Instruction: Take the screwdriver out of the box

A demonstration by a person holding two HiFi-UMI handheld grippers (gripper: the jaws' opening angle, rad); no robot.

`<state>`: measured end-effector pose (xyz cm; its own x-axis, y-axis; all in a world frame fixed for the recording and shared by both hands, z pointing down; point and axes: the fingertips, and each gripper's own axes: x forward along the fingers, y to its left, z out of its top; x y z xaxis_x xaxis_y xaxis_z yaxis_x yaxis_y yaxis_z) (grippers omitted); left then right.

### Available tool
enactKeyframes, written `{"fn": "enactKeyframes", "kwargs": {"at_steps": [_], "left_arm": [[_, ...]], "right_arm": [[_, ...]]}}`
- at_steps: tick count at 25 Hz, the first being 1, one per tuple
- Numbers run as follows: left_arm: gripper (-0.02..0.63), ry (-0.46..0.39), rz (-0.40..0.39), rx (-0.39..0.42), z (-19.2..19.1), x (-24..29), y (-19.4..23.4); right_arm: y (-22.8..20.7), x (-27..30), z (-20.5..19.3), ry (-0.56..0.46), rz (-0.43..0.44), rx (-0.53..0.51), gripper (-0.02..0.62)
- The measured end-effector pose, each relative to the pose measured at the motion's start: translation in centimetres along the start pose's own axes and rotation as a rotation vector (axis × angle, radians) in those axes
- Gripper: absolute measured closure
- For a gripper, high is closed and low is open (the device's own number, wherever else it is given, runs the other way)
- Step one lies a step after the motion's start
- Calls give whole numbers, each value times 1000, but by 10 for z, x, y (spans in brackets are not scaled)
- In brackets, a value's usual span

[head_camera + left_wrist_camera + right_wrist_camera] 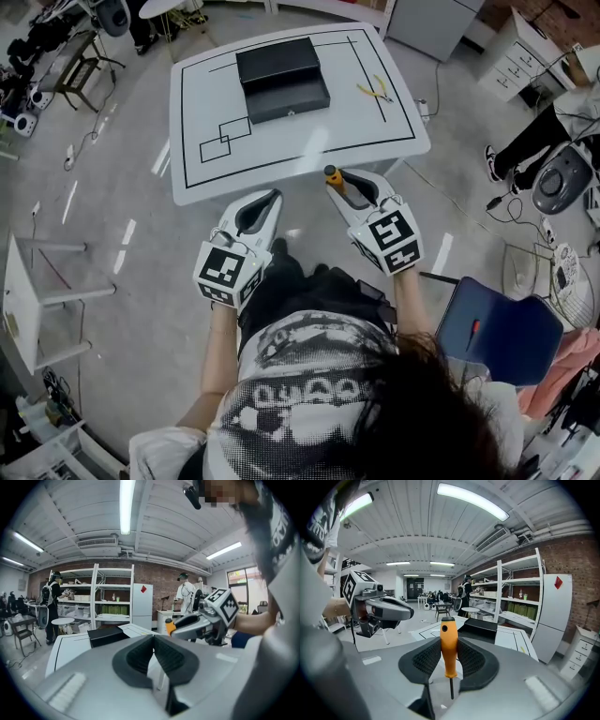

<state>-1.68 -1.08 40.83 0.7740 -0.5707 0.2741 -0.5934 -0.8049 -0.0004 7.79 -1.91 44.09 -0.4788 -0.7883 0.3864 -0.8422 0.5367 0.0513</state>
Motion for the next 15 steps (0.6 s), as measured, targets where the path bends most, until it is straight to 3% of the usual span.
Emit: {"fn": "enactKeyframes", "kwargs": {"at_steps": [9,15], "left_arm": [[606,1,-4,-10,-5,-18,16],[606,10,-49,-2,-11,-33,34]], "right_arm": [[22,9,2,16,3,25,477],[38,23,4,29,-40,59,477]]}}
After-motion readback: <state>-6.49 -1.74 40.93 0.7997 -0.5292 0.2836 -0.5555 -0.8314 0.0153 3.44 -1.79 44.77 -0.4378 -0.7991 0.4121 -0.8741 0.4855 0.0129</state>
